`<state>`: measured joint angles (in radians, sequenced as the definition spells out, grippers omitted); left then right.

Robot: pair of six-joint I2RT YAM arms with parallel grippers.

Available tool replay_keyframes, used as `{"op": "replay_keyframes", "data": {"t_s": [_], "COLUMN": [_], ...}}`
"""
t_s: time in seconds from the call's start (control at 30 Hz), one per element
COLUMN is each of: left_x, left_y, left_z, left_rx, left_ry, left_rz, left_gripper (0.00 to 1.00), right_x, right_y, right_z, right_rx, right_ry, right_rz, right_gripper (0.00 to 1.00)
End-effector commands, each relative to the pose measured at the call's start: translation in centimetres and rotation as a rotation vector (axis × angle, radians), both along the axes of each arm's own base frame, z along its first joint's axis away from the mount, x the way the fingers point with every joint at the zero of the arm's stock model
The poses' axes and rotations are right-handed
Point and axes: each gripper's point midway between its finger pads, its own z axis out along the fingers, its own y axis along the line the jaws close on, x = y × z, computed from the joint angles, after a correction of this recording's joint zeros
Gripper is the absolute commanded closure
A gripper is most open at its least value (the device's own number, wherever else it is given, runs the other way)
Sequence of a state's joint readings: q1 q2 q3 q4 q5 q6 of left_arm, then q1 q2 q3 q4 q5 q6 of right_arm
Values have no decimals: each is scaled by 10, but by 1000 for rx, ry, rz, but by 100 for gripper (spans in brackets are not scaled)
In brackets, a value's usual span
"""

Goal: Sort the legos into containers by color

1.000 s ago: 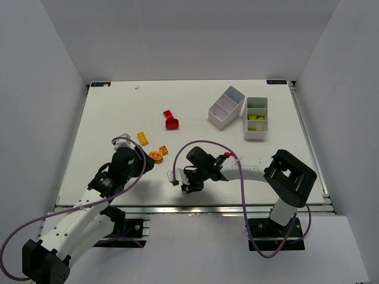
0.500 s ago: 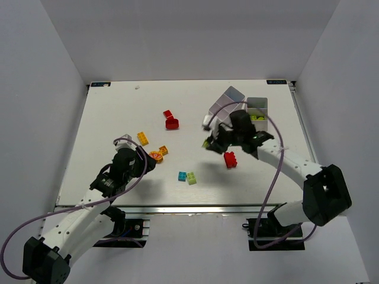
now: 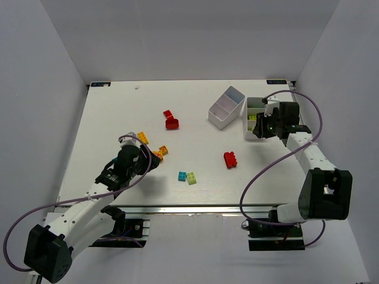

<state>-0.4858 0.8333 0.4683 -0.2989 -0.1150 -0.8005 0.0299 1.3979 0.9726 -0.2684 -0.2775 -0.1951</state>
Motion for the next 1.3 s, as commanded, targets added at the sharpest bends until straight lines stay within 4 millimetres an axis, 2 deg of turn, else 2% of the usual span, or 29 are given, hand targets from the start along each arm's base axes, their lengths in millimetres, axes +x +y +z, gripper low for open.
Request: {"op": "replay_keyframes", "data": {"t_s": [0.0, 0.17, 0.2, 0.23, 0.43, 0.63, 0.77, 0.8, 0.97, 1.27], "left_x": [7, 10, 10, 10, 8, 7, 7, 8, 10, 12], "left_y": [-6, -8, -9, -8, -6, -5, -5, -6, -7, -9], "left_z": [11, 12, 13, 12, 13, 11, 11, 12, 12, 10], "left_rx": [-18, -18, -19, -19, -18, -18, -18, -17, -14, -8], "left_ry": [-37, -37, -39, -38, -36, -30, -26, -28, -27, -21], "left_rz": [-23, -28, -28, -28, -19, -9, -12, -13, -19, -26], "left_gripper": [36, 36, 36, 36, 36, 36, 36, 36, 36, 36], "right_x": [11, 23, 29, 33, 52, 63, 66, 66, 61, 58], "right_y": [-8, -13, -24, -27, -27, -29, -29, -29, -29, -28], "right_z": [19, 12, 14, 11, 10, 10, 6, 5, 1, 6], "right_rx": [35, 35, 30, 26, 18, 6, 1, 0, -9, -8], "right_ry": [-25, -28, -39, -38, -53, -72, -66, -64, -55, -68], "right_rz": [-101, -127, -155, -162, -144, -136, -133, -132, -117, -114], "right_gripper": [100, 93, 93, 92, 88, 80, 69, 63, 53, 49]}}
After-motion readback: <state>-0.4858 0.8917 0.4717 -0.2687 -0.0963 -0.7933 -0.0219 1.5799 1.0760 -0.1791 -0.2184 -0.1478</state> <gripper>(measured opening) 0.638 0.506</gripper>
